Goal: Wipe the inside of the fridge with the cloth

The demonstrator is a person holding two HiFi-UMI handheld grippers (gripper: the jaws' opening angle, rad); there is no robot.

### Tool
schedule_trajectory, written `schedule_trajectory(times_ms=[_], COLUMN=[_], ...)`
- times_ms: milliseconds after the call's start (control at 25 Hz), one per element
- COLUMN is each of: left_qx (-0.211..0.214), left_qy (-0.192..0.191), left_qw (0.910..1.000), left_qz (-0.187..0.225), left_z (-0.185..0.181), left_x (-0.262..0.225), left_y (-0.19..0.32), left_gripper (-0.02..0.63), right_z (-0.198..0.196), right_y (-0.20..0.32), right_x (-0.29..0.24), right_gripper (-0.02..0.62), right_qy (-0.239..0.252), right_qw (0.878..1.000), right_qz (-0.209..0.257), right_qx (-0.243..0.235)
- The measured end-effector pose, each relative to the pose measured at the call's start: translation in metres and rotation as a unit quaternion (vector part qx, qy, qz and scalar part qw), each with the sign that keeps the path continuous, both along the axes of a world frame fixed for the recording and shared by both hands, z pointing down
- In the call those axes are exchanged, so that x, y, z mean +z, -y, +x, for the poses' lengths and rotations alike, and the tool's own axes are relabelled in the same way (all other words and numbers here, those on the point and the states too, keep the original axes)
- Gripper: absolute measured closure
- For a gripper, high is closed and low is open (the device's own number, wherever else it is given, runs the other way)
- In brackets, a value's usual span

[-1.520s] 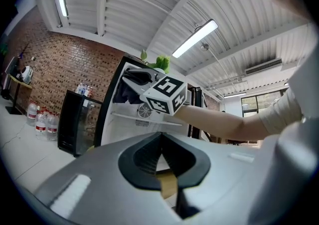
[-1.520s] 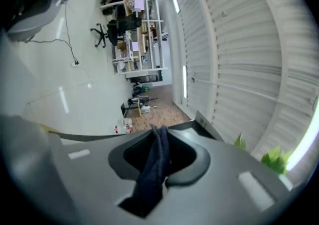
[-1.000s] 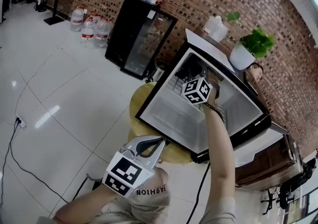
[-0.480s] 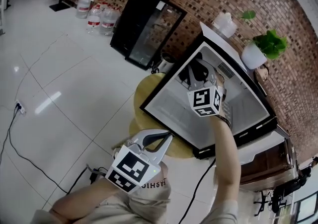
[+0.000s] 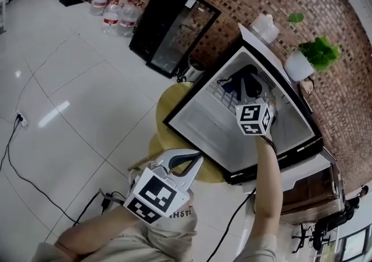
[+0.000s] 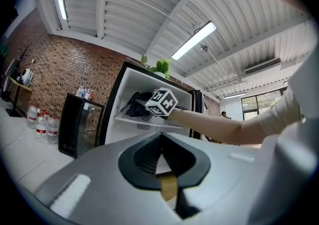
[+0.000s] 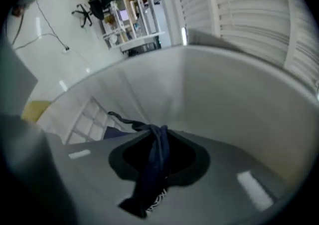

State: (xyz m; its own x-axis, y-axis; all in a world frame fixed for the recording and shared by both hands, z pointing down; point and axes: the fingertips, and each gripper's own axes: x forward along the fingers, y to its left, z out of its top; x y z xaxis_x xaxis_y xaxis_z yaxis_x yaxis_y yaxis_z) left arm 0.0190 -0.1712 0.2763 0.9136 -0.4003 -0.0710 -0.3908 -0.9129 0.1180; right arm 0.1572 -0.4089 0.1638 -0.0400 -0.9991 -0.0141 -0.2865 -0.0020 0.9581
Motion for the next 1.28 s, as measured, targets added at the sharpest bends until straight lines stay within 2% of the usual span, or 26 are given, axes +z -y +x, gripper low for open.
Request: schedule_trajectory(times_ms=[80,120,200,280,360,440,560,680,800,880,920,960,1000,1040,1080,1120,1160,1200,1280], left_qx=[0.000,-0.001,-0.001,0.001,0.000,-0.001,-0.001,0.000,0.002,0.004,0.004,0.004,0.004,0.005,0.006,0.008,0.008,0.008,0.002], left_qy=[0.000,0.001,0.000,-0.001,-0.003,-0.004,-0.003,-0.005,-0.004,-0.004,-0.005,-0.006,-0.007,-0.009,-0.011,-0.012,-0.013,-0.014,-0.018], left_qw=[1.0000,1.0000,1.0000,1.0000,1.0000,1.0000,1.0000,1.0000,1.0000,0.9999,0.9998,0.9997,0.9997,0.9998,0.9998,0.9997,0.9997,0.9996,0.9995], left_qz=[0.001,0.003,0.004,-0.002,-0.003,0.000,0.004,0.002,-0.002,-0.014,-0.021,-0.024,-0.023,-0.019,-0.017,-0.018,-0.021,-0.025,-0.027], left_z=[-0.003,-0.004,-0.002,0.001,0.001,-0.001,-0.004,-0.004,-0.002,0.002,0.004,0.005,0.006,0.006,0.006,0.007,0.008,0.008,0.004], left_x=[0.000,-0.001,-0.002,0.000,0.000,-0.003,-0.005,-0.004,-0.001,0.003,0.005,0.005,0.005,0.004,0.003,0.004,0.006,0.008,0.009], left_y=[0.002,0.004,0.004,0.001,0.002,0.005,0.006,0.007,0.007,0.004,0.001,0.000,-0.001,0.000,0.000,0.001,0.002,0.005,0.013], left_gripper=[0.603,0.603,0.603,0.603,0.603,0.603,0.603,0.603,0.603,0.603,0.603,0.603,0.603,0.603,0.603,0.603,0.603,0.603,0.603], right_z=[0.013,0.015,0.016,0.018,0.008,-0.011,-0.034,-0.056,-0.086,-0.103,-0.105,-0.103,-0.097,-0.090,-0.083,-0.077,-0.074,-0.074,-0.086], right_y=[0.031,0.047,0.072,0.086,0.090,0.084,0.063,0.036,-0.001,-0.030,-0.041,-0.047,-0.048,-0.046,-0.043,-0.041,-0.041,-0.045,-0.068], right_x=[0.003,0.003,0.001,0.009,0.015,0.017,0.018,0.020,0.021,0.019,0.017,0.012,0.006,0.001,-0.002,-0.002,-0.002,-0.003,-0.012], right_gripper=[0.526,0.526,0.526,0.526,0.526,0.526,0.528,0.526,0.526,0.526,0.526,0.526,0.526,0.525,0.525,0.525,0.525,0.525,0.525], right_qy=[-0.008,0.013,0.098,0.190,0.249,0.256,0.222,0.235,0.186,0.132,0.086,0.016,-0.074,-0.162,-0.228,-0.259,-0.254,-0.221,-0.127], right_qw=[0.999,0.999,0.994,0.979,0.964,0.960,0.968,0.957,0.958,0.966,0.976,0.988,0.994,0.986,0.971,0.962,0.963,0.972,0.986], right_qz=[-0.012,-0.021,-0.040,-0.065,-0.094,-0.111,-0.116,-0.155,-0.186,-0.177,-0.150,-0.103,-0.041,0.020,0.065,0.087,0.088,0.081,0.070], right_qx=[0.036,0.038,0.032,0.023,0.005,-0.014,-0.027,-0.063,-0.113,-0.138,-0.132,-0.110,-0.076,-0.041,-0.015,-0.002,-0.003,-0.019,-0.088])
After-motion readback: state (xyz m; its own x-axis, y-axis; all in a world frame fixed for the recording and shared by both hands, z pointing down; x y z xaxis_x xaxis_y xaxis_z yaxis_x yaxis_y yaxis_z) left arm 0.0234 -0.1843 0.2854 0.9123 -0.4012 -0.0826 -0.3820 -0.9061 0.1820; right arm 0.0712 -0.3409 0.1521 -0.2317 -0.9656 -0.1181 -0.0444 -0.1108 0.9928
